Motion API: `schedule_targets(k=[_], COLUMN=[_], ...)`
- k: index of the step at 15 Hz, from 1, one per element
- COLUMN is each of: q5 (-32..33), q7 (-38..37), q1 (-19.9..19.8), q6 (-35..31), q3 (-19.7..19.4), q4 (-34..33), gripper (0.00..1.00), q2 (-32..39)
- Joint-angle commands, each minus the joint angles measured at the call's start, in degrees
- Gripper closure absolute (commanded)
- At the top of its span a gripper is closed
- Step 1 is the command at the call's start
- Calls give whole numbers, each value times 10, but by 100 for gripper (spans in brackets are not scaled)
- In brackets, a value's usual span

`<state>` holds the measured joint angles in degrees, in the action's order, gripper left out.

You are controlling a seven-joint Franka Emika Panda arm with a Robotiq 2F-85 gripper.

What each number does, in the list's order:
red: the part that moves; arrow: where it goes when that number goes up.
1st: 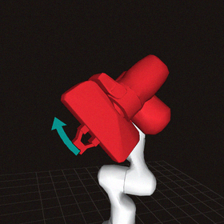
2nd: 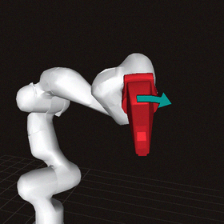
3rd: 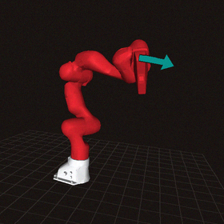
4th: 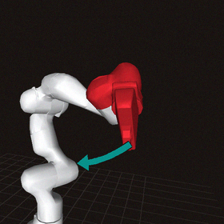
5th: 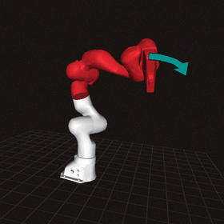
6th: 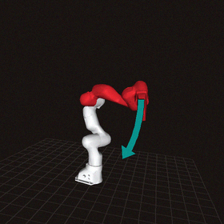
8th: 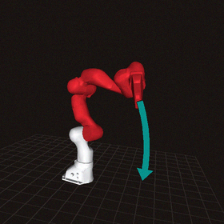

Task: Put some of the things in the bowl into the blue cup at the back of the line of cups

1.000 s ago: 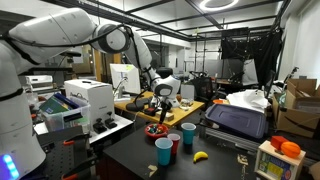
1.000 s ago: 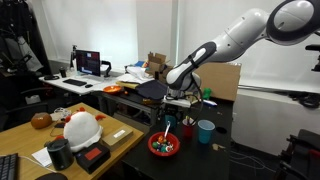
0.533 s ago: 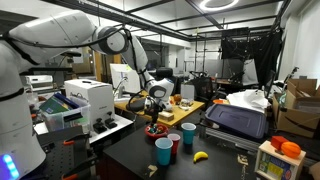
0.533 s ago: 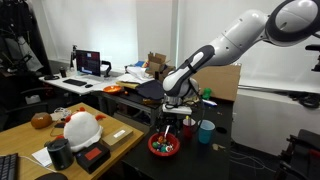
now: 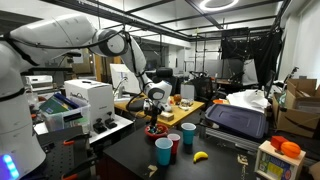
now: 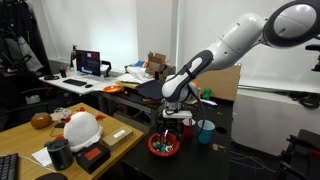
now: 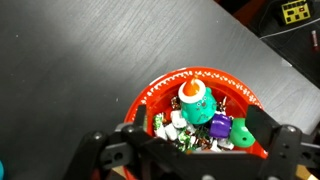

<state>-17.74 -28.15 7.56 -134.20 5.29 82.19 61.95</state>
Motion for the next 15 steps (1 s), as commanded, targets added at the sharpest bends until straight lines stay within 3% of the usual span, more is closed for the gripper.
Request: schedule_targets(k=[1, 13, 14, 15], q5=[5, -17, -19, -19], q7=[8, 20, 20, 20], q1=[10, -4, -4, -5], q6=[7, 85, 91, 96], q3=[-9, 26, 27, 28], q4=[-19, -82, -88, -94], gripper=[0, 0, 6, 26], q2=[11, 58, 63, 67])
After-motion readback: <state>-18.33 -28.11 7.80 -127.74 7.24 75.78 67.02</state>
